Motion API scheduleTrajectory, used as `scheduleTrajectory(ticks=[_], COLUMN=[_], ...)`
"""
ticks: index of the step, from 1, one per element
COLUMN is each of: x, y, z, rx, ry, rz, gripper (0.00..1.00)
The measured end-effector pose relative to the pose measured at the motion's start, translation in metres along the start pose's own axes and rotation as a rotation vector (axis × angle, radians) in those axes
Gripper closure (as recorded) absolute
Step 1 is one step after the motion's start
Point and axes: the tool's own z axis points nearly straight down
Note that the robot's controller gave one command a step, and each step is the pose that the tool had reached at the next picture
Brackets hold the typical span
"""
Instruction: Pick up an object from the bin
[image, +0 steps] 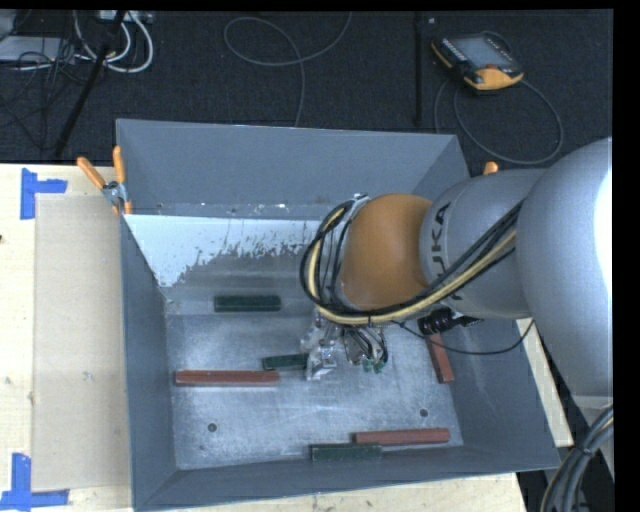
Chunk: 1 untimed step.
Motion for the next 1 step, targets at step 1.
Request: scheduleTrajectory(ticks=[1], x=[-0.0199], y=[0.0366], z=[-0.1381], rx=[0.001], ry=[0.009], rz=[-0.046], gripper=[1.0])
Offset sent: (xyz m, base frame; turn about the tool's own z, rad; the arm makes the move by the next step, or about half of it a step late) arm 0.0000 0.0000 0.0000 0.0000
